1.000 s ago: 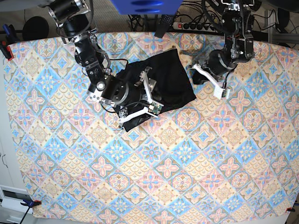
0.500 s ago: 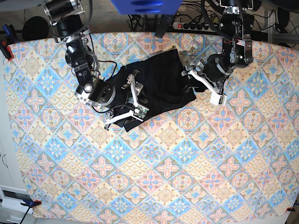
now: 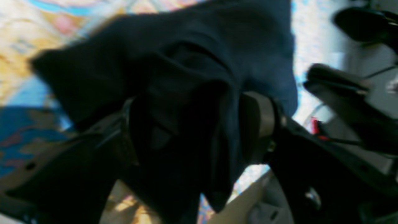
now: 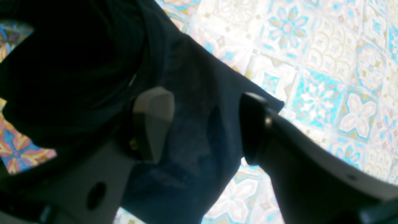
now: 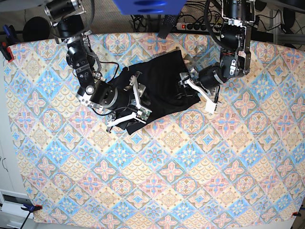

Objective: Fold the T-shirt properly
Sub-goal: 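Press the folded bundle flat with both grippers, then tuck the bundle's loose edge under with the left gripper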

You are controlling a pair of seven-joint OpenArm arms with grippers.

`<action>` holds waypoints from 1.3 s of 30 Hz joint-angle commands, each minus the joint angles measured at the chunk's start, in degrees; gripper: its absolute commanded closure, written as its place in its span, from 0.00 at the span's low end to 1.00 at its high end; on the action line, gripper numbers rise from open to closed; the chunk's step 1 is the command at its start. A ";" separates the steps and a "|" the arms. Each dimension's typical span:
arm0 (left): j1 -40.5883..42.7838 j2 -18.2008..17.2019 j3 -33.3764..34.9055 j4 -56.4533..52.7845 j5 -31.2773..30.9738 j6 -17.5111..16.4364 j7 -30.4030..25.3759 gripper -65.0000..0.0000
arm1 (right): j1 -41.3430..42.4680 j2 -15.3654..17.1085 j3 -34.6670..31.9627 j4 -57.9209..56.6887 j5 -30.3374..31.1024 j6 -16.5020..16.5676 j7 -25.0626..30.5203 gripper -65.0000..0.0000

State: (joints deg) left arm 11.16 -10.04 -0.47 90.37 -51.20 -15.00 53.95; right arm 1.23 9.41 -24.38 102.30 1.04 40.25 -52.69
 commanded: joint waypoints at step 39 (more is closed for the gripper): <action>-5.40 0.15 -0.45 -9.18 -7.66 -0.42 -0.64 1.00 | 1.36 0.74 0.16 1.04 0.68 -0.25 1.13 0.46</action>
State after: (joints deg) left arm 6.44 -9.23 -0.60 79.79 -57.71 -14.85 54.06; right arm 1.69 10.17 -24.36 102.06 1.06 40.25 -52.56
